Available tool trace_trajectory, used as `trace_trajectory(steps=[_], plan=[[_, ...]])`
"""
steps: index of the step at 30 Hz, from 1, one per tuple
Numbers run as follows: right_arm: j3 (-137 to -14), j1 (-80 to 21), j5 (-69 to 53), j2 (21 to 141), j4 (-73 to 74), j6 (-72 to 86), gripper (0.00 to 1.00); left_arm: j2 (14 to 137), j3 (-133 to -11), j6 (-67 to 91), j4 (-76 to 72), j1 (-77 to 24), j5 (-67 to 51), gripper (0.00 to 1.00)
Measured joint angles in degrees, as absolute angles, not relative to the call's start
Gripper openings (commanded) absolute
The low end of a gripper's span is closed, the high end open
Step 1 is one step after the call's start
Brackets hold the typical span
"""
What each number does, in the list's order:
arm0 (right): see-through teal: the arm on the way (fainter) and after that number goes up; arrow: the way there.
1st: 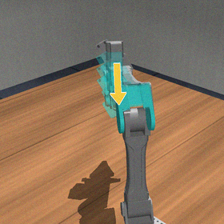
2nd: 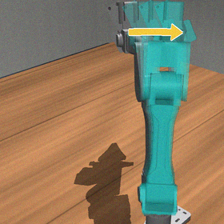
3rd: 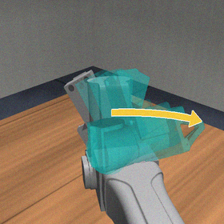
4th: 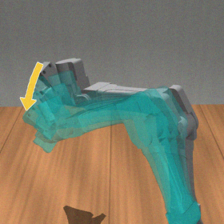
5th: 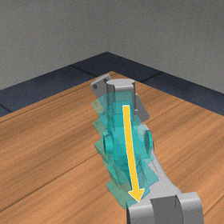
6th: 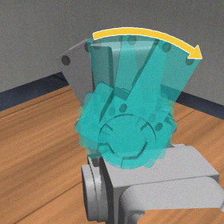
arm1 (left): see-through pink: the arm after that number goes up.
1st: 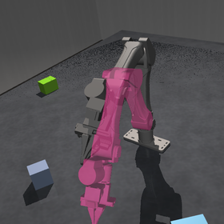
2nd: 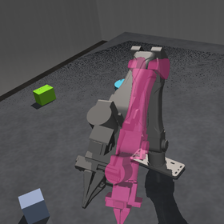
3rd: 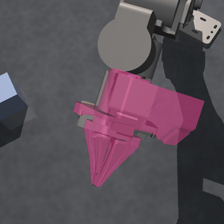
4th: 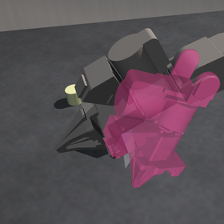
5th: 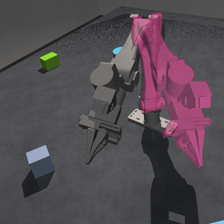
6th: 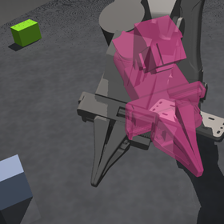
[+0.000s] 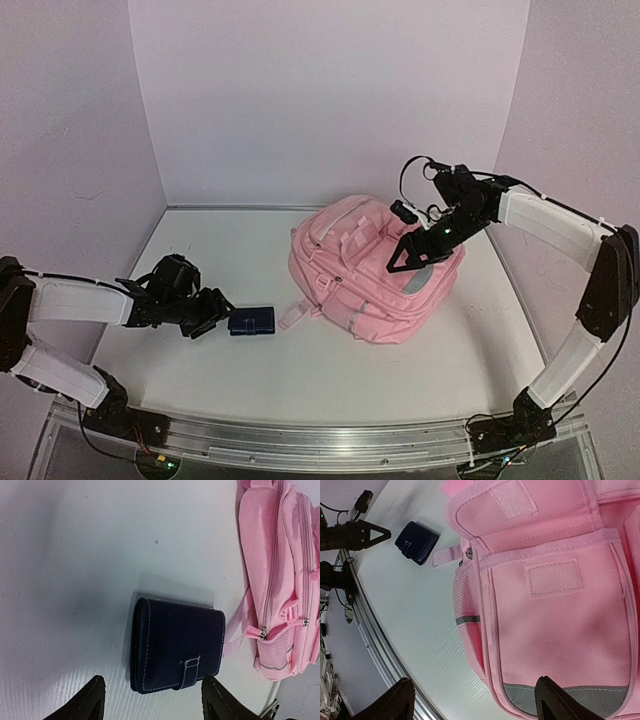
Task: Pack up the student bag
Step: Pick up the personal item from the center of the board.
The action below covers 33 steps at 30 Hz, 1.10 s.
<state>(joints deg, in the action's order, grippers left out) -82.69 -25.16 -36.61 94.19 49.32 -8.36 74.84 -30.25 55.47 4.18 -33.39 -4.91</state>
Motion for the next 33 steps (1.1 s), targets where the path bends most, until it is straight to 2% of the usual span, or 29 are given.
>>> trace_trajectory(steps=[4,7,11,14,15,22,28,33], plan=[[-84.06,-26.03,-36.71,94.22,49.20,-8.77,0.85,78.41,-29.46,56.07,-1.69,-32.38,-7.27,0.59],[-85.04,-26.84,-36.68,94.39,49.04,-9.04,0.87,82.08,-29.36,56.80,-5.74,-31.88,-9.05,0.50],[-85.65,-28.43,-35.84,94.43,49.01,-9.76,0.89,85.87,-29.18,57.69,-10.32,-31.58,-10.80,0.30],[-86.29,-29.93,-34.45,94.43,49.04,-10.60,0.90,87.49,-29.10,58.40,-12.91,-31.51,-11.91,0.06],[-86.66,-30.54,-33.59,94.47,49.10,-10.99,0.90,87.62,-29.10,58.17,-13.53,-31.49,-12.12,0.01],[-90.49,-34.61,-27.38,94.93,49.34,-14.28,0.97,85.33,-29.10,58.67,-15.12,-31.48,-12.43,0.00],[-98.59,-36.19,-23.52,97.22,51.44,-17.57,0.98,76.94,-29.68,58.50,-11.83,-31.48,-12.64,0.00],[-100.65,-38.29,-20.41,97.89,51.53,-21.34,0.98,70.12,-32.49,58.63,-10.12,-31.47,-14.65,0.00]])
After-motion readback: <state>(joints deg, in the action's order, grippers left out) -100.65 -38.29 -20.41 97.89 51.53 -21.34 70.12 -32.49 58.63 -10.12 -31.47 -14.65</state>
